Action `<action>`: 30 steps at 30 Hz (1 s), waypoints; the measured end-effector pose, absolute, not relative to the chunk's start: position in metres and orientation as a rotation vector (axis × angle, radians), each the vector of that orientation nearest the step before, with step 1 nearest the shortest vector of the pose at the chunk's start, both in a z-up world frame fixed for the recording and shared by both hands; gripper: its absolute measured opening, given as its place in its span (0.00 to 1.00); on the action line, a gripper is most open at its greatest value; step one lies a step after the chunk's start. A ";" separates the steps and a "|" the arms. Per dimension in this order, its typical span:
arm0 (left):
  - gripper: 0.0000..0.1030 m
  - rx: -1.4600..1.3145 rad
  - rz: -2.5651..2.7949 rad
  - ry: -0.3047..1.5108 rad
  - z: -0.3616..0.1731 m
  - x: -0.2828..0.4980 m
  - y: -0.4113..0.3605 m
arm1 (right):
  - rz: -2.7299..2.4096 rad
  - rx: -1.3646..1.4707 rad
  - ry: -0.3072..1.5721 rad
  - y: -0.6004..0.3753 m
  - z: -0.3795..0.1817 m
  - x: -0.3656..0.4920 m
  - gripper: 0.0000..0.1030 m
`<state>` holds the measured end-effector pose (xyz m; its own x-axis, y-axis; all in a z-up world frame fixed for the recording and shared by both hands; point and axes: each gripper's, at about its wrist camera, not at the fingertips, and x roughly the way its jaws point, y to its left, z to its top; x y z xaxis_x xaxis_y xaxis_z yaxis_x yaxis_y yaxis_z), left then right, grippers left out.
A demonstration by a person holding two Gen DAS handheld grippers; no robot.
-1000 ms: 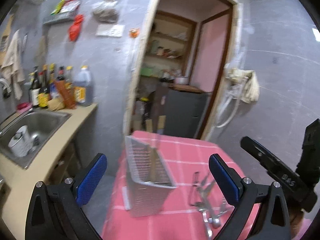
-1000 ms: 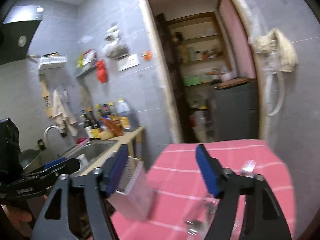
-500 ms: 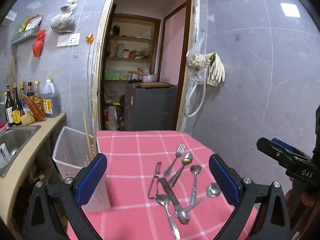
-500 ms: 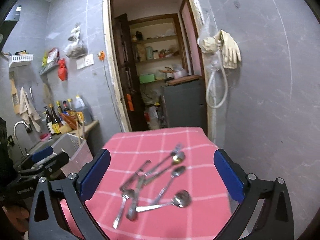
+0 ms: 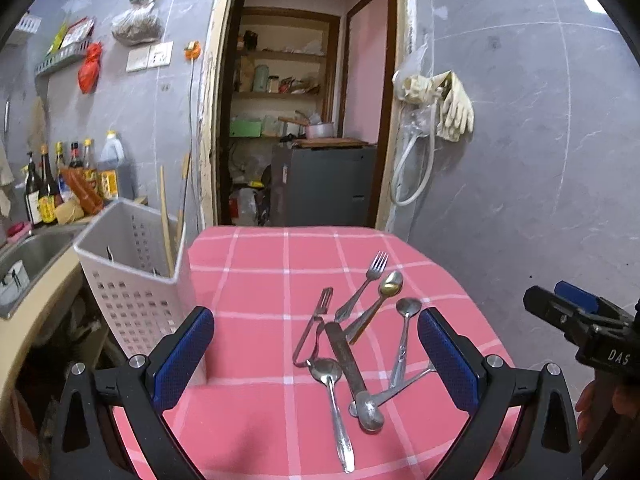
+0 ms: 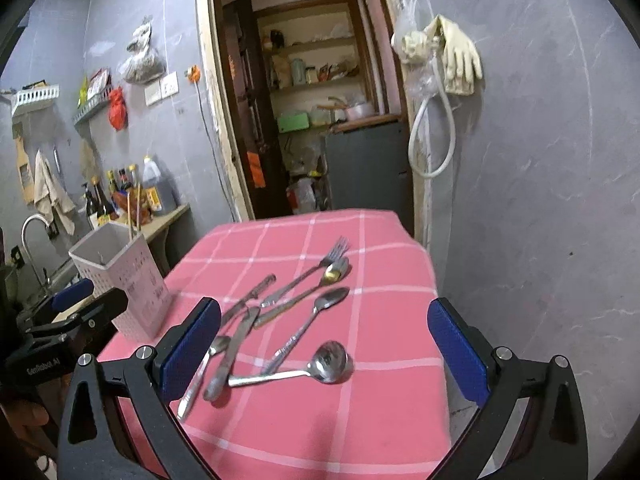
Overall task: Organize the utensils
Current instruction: 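Move both tools back over the remaining spoons and forks, then grasp the metal knife with the left tool while the right tool grasps a spoon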
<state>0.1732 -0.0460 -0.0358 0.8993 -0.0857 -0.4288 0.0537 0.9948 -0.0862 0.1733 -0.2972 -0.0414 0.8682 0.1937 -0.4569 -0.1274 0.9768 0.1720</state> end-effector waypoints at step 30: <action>0.48 -0.196 -0.130 1.014 -0.135 0.266 -0.056 | 0.296 0.322 0.888 -0.282 -0.155 0.265 0.45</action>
